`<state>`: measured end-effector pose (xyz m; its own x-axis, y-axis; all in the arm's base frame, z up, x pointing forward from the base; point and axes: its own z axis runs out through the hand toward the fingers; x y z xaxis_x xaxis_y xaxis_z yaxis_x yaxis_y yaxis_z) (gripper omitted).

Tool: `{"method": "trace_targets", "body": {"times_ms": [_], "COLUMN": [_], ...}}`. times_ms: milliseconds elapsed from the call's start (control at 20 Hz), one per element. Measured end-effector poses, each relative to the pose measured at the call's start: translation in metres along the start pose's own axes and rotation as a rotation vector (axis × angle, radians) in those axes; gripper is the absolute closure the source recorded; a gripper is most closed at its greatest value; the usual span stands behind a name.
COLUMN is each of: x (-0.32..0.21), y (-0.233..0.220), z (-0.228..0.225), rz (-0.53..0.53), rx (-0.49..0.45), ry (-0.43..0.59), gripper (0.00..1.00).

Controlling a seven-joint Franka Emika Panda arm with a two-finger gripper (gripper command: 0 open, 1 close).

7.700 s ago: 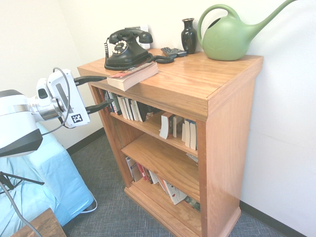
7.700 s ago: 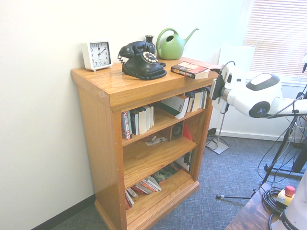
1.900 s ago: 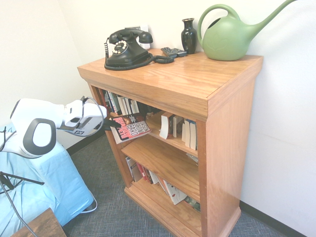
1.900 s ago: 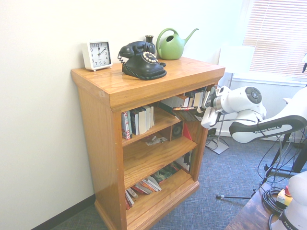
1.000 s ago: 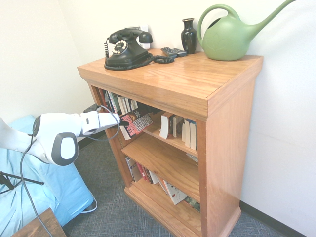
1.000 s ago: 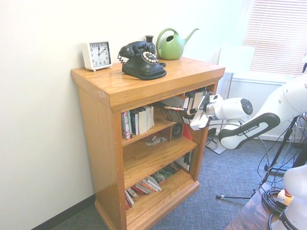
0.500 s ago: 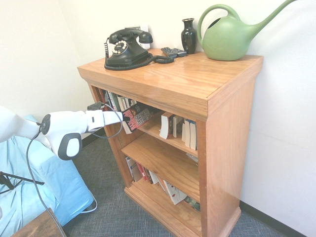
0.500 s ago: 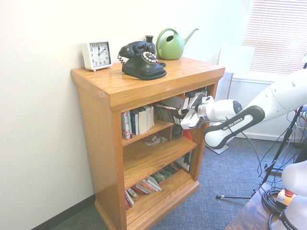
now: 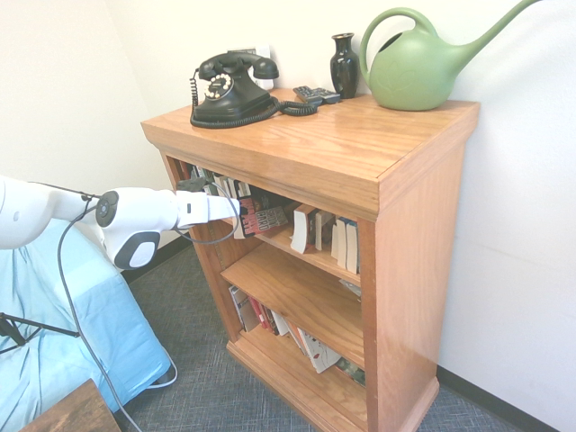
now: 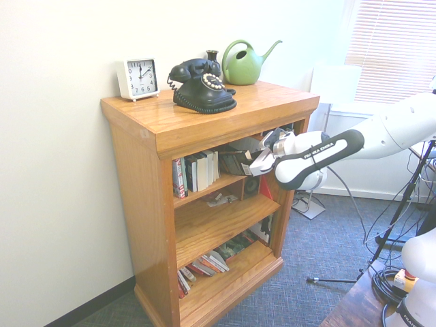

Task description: Organize the shelf

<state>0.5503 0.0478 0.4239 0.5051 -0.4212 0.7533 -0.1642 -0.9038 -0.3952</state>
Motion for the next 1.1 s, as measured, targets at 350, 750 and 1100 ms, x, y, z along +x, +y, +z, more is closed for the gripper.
{"method": "trace_targets", "body": {"times_ms": [350, 750, 1100], "x": [-0.019, 0.028, 0.027], "y": [-0.022, -0.05, -0.055], "z": [0.092, 0.127, 0.118], "rz": [0.018, 0.124, 0.142], "rx": [-0.004, 0.049, 0.022], "ry": [0.01, -0.048, -0.067], "gripper": [1.0, 1.0, 1.0]}}
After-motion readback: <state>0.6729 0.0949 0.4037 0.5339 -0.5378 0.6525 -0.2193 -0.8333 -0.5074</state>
